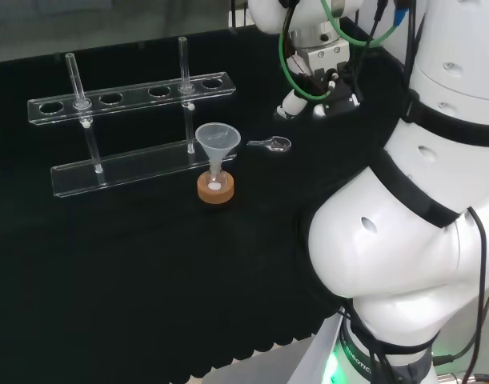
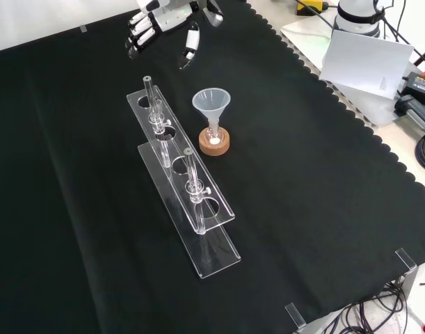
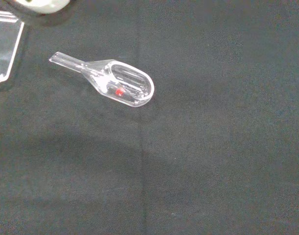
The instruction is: Remove the funnel from the round-bottom flask.
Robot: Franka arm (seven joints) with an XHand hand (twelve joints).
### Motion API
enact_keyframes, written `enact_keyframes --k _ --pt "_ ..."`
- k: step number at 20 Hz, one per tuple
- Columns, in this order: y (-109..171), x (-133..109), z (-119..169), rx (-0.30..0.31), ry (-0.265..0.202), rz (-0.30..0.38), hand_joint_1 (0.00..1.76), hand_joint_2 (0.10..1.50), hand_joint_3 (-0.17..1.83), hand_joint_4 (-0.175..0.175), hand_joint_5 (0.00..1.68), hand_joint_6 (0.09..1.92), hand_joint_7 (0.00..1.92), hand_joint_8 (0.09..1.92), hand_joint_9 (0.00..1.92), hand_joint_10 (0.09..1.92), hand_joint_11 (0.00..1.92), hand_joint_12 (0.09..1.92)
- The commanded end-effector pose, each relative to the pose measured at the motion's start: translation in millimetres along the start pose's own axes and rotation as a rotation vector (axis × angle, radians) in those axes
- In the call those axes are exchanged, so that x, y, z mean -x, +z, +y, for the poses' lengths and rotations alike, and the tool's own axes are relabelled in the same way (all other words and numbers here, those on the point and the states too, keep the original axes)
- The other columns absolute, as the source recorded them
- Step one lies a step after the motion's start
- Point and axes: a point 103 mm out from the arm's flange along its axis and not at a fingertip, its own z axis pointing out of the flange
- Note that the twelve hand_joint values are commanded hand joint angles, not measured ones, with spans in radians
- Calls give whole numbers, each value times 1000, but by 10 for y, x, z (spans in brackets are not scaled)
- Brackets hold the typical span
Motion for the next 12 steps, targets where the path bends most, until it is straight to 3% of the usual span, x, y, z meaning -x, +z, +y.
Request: enact_keyframes --k 1,12 --pt "-61 -175 -328 -33 -13 6 715 672 414 -37 272 87 20 702 306 732 65 1451" --pt "-186 -428 -639 -30 -81 54 632 672 407 -37 278 87 78 715 346 725 84 1447"
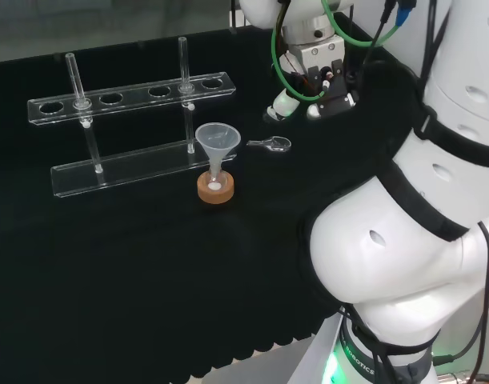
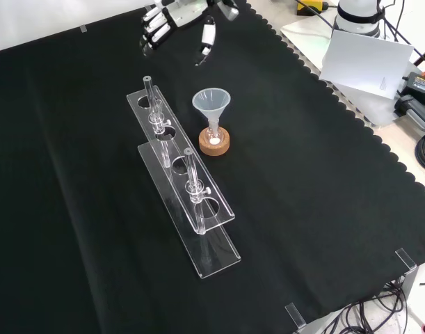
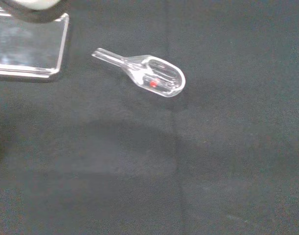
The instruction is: Remove the funnel from the round-bottom flask.
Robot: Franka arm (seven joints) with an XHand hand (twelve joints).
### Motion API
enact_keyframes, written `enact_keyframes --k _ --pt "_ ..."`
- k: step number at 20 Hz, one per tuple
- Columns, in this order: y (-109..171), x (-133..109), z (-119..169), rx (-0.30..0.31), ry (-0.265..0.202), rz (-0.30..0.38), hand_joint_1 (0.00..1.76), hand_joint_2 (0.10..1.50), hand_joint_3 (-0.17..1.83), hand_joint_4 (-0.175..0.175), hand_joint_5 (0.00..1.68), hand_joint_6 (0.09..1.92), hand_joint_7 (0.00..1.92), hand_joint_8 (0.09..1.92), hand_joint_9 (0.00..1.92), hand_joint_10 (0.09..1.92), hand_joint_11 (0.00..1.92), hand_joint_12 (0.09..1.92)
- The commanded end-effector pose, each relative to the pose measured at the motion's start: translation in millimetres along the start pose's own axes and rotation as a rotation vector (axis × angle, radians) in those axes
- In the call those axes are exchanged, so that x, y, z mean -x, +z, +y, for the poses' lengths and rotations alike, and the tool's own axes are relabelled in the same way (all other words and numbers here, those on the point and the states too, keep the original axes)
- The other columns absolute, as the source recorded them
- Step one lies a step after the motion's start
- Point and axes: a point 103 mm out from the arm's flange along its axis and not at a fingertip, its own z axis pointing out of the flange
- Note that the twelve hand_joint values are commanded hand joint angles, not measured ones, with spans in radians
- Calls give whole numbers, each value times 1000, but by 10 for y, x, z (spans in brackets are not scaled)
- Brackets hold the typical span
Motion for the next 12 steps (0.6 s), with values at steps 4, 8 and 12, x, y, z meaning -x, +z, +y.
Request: enact_keyframes --k 4,8,12 --pt "4 -365 -308 -38 -88 59 591 670 403 -39 279 87 87 713 359 721 103 1448" --pt "9 -531 -329 -46 -129 73 568 667 398 -48 254 87 64 702 355 715 117 1448" --pt "-14 -661 -345 -17 -175 85 555 664 389 -49 233 87 22 691 337 716 142 1456"
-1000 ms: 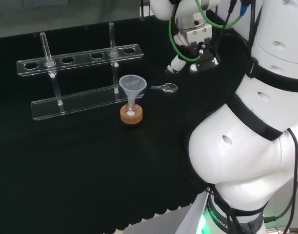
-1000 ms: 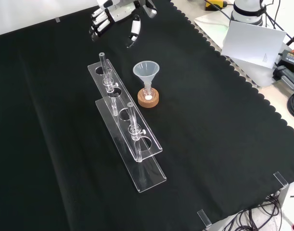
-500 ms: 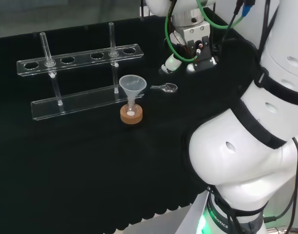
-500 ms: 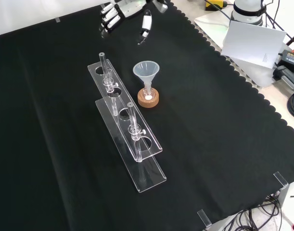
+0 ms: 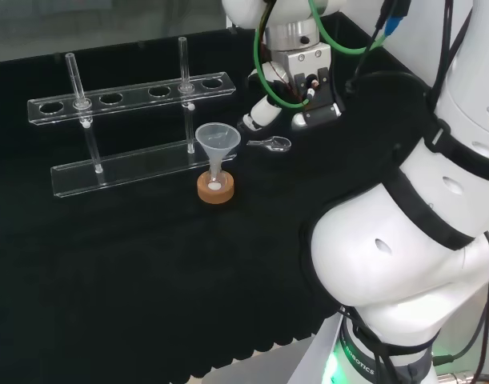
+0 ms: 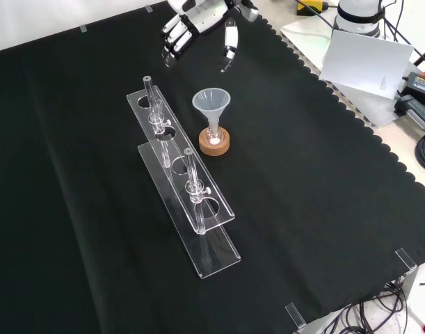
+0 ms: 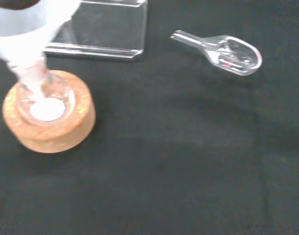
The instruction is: Remove the funnel from the round-bottom flask.
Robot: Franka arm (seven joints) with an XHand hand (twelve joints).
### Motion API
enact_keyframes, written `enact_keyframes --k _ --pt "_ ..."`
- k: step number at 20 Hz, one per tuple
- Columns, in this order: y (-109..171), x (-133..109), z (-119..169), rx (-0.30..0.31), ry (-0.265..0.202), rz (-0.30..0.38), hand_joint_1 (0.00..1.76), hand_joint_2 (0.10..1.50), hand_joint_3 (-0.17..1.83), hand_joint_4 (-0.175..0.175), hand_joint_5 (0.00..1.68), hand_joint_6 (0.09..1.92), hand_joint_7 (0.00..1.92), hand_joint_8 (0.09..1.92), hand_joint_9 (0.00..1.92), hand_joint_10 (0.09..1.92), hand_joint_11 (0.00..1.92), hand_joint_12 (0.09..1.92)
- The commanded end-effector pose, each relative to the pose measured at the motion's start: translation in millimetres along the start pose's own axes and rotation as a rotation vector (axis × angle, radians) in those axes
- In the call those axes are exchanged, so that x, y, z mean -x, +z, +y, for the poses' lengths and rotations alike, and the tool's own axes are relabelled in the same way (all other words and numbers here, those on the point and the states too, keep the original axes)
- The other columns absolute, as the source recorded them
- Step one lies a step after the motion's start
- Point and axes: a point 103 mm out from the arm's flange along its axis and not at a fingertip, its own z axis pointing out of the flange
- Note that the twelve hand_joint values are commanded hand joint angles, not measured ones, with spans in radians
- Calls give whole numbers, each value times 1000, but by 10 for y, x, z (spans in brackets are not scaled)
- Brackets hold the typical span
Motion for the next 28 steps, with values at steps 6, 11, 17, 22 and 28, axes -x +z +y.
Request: enact_keyframes --k 6,11,17,22,28 --pt "31 -338 -21 13 -126 16 544 653 364 -50 234 87 25 707 344 747 193 1470" --pt "90 -470 18 -23 -156 34 499 645 303 -50 219 87 11 709 290 789 224 1484" --pt "161 -664 87 -74 -190 -6 481 662 234 -49 166 87 0 558 170 850 211 1501" --pt "164 -760 153 -135 -218 -71 560 654 176 -47 71 87 0 275 53 905 181 1527" --pt "178 -803 233 -150 -219 -151 802 642 296 -49 87 87 0 184 40 914 181 1525"
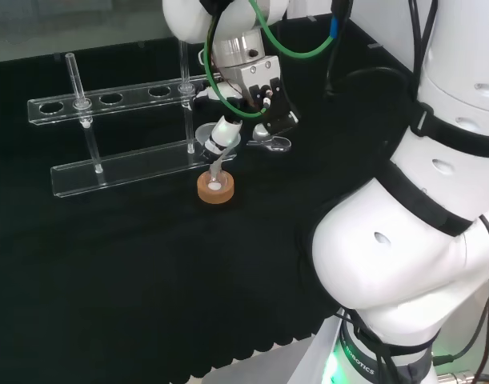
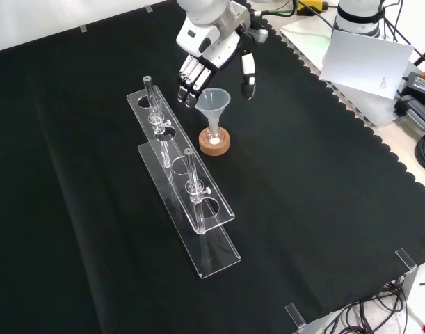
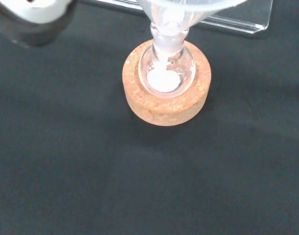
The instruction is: Remove the funnel from the round-bottom flask.
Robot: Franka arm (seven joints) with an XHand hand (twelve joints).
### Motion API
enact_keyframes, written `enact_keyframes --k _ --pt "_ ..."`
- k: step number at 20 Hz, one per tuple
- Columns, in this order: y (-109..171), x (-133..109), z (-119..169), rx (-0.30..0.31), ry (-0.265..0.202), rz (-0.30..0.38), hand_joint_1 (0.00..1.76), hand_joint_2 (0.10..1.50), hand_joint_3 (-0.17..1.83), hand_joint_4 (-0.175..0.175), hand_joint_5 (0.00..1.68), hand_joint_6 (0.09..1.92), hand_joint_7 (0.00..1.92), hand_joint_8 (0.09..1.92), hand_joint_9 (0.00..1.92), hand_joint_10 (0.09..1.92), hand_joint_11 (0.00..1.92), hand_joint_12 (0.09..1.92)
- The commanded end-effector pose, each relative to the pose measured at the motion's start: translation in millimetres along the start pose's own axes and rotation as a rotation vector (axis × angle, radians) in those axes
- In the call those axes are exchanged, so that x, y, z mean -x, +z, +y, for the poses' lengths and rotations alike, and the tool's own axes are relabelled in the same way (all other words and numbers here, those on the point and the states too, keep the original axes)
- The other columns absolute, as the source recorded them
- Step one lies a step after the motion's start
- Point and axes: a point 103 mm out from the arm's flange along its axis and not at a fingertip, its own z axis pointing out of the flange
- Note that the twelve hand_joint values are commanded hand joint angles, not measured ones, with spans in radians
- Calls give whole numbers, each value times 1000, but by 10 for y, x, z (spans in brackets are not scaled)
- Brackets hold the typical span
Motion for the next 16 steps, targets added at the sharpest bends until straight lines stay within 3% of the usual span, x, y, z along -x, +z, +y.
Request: enact_keyframes --k 1,5,16 --pt "60 -13 73 -50 6 -106 816 613 366 -50 90 87 0 177 38 915 182 1525" --pt "103 -1 117 -60 2 -116 832 556 494 -47 108 87 0 175 37 917 181 1525" --pt "170 55 221 -47 -10 -105 823 538 546 -43 144 87 0 235 70 915 175 1524"
